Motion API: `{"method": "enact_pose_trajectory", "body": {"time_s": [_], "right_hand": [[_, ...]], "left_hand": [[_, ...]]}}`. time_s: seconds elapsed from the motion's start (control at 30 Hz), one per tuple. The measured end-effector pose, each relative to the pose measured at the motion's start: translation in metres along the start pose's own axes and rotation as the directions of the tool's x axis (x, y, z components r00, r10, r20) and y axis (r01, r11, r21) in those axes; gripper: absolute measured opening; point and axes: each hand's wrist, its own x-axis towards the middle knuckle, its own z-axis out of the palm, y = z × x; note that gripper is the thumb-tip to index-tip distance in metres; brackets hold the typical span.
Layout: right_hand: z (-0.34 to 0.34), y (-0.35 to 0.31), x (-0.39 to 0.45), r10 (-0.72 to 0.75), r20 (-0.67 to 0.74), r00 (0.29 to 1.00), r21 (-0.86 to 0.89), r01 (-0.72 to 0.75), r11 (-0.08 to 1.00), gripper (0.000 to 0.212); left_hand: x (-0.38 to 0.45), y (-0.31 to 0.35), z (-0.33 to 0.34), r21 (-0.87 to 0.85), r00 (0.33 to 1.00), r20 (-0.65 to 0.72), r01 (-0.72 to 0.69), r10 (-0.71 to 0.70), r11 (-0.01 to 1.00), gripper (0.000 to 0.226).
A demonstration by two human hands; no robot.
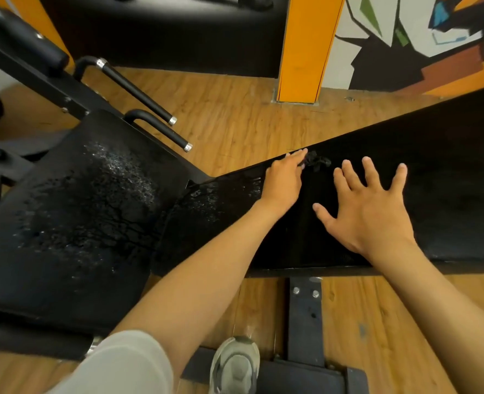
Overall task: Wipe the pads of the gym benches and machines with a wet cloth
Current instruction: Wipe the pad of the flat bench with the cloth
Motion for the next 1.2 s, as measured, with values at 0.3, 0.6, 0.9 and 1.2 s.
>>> {"method": "enact_pose_trajectory", "body": {"time_s": [0.3,0.6,0.9,1.2], "right_hand": [[-0.015,0.048,0.007,-0.108,0.051,0.993,0.155,0.099,0.983,0.066],[-0.005,0.096,-0.024,0.075,-0.060,0.995,0.099,-0.069,0.993,0.073],[0.000,0.090,-0.023,0.015,-0.183,0.983,0.144,0.012,0.989,0.059],[-0.008,0.083,-0.031,0.335,-0.223,0.916,0.242,-0.281,0.929,0.060]], "left_hand": [[-0.154,0.024,-0.014,-0.058,0.992,0.025,-0.124,0.125,0.991,0.054],[-0.037,0.055,0.018,0.010,0.992,0.118,-0.039,0.038,0.999,0.048],[-0.150,0.090,0.018,-0.026,0.977,0.055,-0.203,0.204,0.979,0.052],[-0.021,0.101,0.032,0.085,0.988,0.145,-0.070,0.057,0.994,0.048]]}}
